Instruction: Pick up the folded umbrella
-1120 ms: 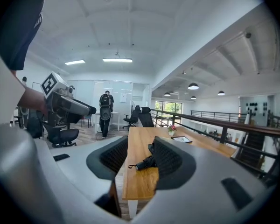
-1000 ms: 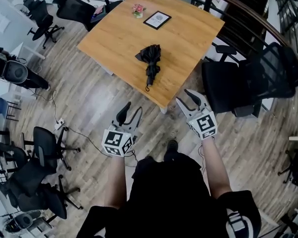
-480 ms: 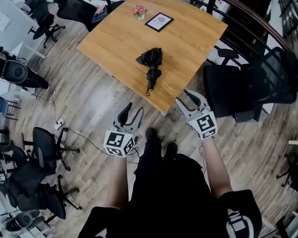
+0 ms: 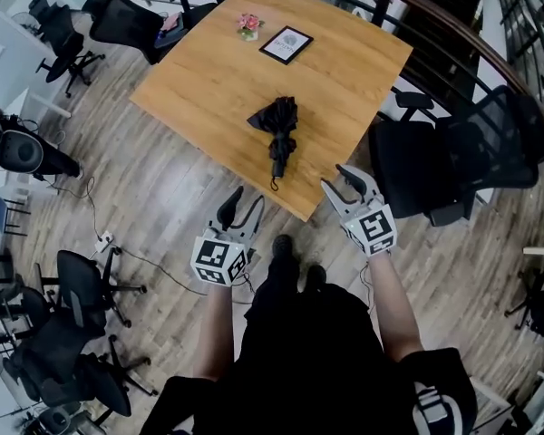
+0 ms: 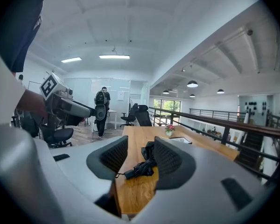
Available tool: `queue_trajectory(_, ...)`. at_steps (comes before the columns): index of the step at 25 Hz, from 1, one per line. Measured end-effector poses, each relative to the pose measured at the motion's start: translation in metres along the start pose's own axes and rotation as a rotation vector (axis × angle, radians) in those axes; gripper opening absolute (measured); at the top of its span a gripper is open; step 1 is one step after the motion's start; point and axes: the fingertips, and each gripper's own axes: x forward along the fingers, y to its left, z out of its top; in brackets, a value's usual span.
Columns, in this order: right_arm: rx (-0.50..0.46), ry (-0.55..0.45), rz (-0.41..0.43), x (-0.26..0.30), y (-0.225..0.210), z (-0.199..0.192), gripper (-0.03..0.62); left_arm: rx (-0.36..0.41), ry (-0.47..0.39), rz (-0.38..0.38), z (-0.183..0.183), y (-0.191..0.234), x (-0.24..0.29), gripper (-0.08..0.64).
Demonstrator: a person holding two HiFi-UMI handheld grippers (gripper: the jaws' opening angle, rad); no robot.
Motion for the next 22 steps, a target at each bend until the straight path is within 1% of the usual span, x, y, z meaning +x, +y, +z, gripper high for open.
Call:
queue_trajectory(5, -0.011, 0.008, -0.023, 0.025, -0.004, 0.010, 0.187, -0.012, 0.010, -0.040, 0.004, 0.027, 0.017, 0.199)
queue_trajectory(10, -0.022, 0.015, -0.046, 0.049, -0.012, 0.017, 0.186, -0.007, 0.012, -0.085, 0.010, 0.047, 0.038, 0.199)
queue_trajectory(14, -0.015, 0.034, -0.083, 0.060, -0.022, 0.020, 0.187, -0.005, 0.022, -0.121, 0.013, 0.058, 0.051, 0.199)
queue_trajectory(19, -0.005, 0.025, -0.140, 0.070, -0.031, 0.023, 0.176, 0.012, 0.030, -0.173, 0.018, 0.071, 0.061, 0.199)
queue_trajectory(22, 0.002, 0.034, -0.153, 0.074, -0.032, 0.020, 0.176, 0.017, 0.030, -0.189, 0.020, 0.080, 0.067, 0.199)
